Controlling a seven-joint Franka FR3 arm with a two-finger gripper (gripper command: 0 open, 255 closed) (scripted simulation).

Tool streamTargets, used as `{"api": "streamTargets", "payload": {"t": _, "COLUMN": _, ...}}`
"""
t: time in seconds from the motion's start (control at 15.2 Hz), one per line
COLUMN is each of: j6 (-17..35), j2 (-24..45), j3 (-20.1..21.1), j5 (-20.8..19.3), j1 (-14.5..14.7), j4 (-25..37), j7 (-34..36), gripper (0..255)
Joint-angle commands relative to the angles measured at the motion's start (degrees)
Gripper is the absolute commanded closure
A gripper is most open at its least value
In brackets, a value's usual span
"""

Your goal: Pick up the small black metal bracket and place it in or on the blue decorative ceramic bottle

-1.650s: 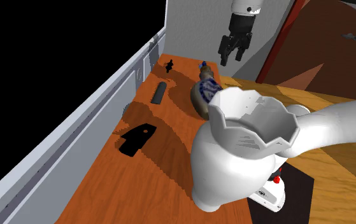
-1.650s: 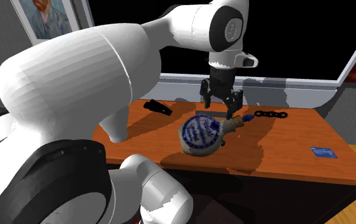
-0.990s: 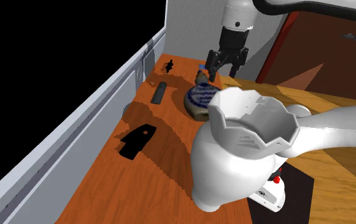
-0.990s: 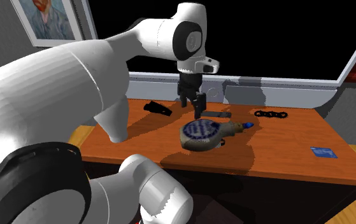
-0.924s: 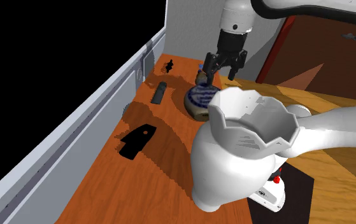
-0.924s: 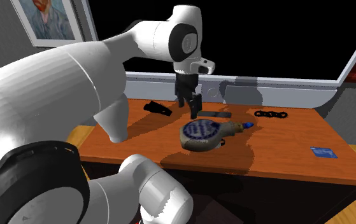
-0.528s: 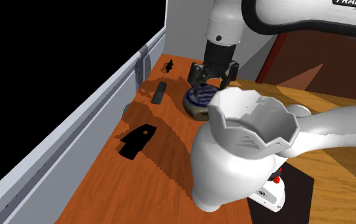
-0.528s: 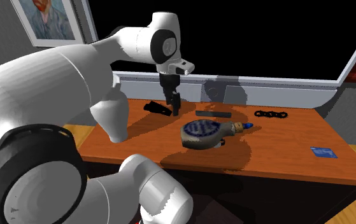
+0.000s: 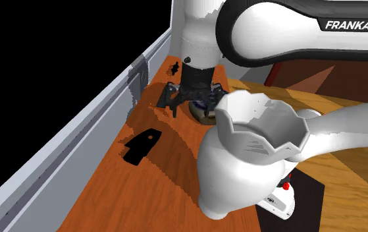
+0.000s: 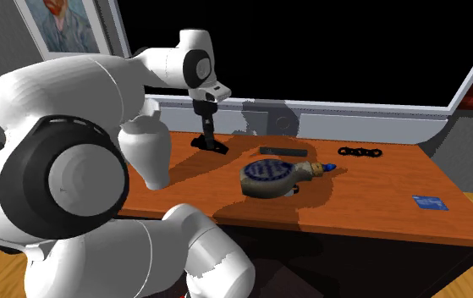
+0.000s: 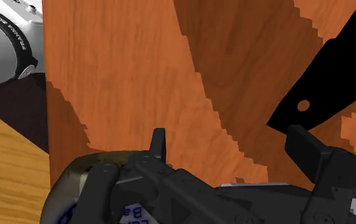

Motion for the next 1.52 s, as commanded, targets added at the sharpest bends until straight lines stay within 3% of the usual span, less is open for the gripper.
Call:
{"api": "streamTargets", "payload": {"t": 0.0, "j6": 2.0, "j2": 2.7, "j3": 4.2, "j5": 1.0, "j1": -1.8, "j4": 2.1, "j7": 5.3, "gripper": 0}}
{"api": "streamTargets", "payload": {"t": 0.4, "j6": 7.7, "j2": 12.7, "j3": 18.7, "j5": 0.0, "j1": -10.8, "j4": 10.1, "j7": 20.7, "gripper": 0}}
{"api": "streamTargets", "payload": {"t": 0.59, "j6": 10.4, "j2": 19.0, "j3": 28.8, "j5": -3.2, "j1": -18.4, "j4": 15.2, "j7": 29.4, "gripper": 0}}
{"api": "streamTargets", "payload": {"t": 0.73, "j6": 11.8, "j2": 23.2, "j3": 37.5, "j5": -6.3, "j1": -25.5, "j4": 18.7, "j7": 35.2, "gripper": 0}}
{"api": "streamTargets", "payload": {"t": 1.19, "j6": 17.1, "j2": 23.8, "j3": 41.4, "j5": -6.0, "j1": -28.3, "j4": 14.5, "j7": 35.2, "gripper": 0}}
{"api": "streamTargets", "payload": {"t": 1.45, "j6": 17.4, "j2": 23.1, "j3": 42.0, "j5": -5.2, "j1": -29.1, "j4": 14.3, "j7": 34.6, "gripper": 0}}
